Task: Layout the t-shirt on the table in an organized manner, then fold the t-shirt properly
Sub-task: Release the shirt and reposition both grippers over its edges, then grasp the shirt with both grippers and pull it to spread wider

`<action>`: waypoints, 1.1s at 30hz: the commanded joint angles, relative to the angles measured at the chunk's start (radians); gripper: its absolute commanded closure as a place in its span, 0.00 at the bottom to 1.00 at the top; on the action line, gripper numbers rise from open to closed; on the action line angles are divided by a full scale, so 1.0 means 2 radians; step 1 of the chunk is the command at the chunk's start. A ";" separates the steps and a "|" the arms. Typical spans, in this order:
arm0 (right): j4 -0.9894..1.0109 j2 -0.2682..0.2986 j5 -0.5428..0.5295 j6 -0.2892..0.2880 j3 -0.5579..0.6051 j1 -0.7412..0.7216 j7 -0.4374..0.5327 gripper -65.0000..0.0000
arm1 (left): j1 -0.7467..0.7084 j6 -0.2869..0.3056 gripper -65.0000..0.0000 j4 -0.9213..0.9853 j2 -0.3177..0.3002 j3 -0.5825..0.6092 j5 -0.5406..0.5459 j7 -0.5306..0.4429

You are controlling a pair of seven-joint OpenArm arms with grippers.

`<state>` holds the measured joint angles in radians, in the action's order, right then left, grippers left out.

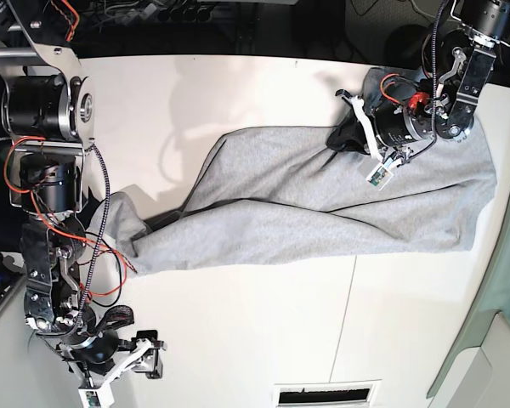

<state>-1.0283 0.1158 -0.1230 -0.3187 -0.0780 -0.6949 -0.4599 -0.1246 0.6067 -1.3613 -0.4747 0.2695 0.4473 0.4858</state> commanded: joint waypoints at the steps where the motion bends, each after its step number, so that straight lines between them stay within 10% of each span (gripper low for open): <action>1: -0.005 0.006 -0.004 0.001 -0.002 -0.010 -0.009 0.31 | -0.003 -0.017 1.00 0.003 -0.014 0.000 -0.038 0.039; 8: -0.005 0.028 -0.062 -0.019 -0.002 0.061 -0.060 0.31 | 0.008 -0.017 1.00 0.002 -0.058 -0.001 -0.022 0.033; 13: -0.014 0.048 -0.127 -0.058 -0.002 0.114 -0.060 0.31 | 0.013 0.010 0.59 -0.054 -0.093 -0.001 0.022 0.040; 17: -0.061 0.063 -0.168 -0.084 -0.002 0.145 -0.069 0.31 | 0.011 0.030 0.57 -0.118 -0.093 -0.001 0.054 0.051; 28: -0.141 0.064 -0.165 -0.118 0.044 0.203 -0.118 0.31 | 0.011 0.028 0.57 -0.117 0.049 0.000 0.024 0.043; 33: -0.136 0.064 -0.104 -0.088 0.111 0.221 -0.075 0.31 | 0.015 -0.026 0.57 -0.058 0.106 0.000 -0.017 0.019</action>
<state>-1.2873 0.2375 -0.3168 -0.4923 0.1505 -0.2325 -0.6300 -0.1062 0.5484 -1.4628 -0.2554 0.2745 0.3958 0.5381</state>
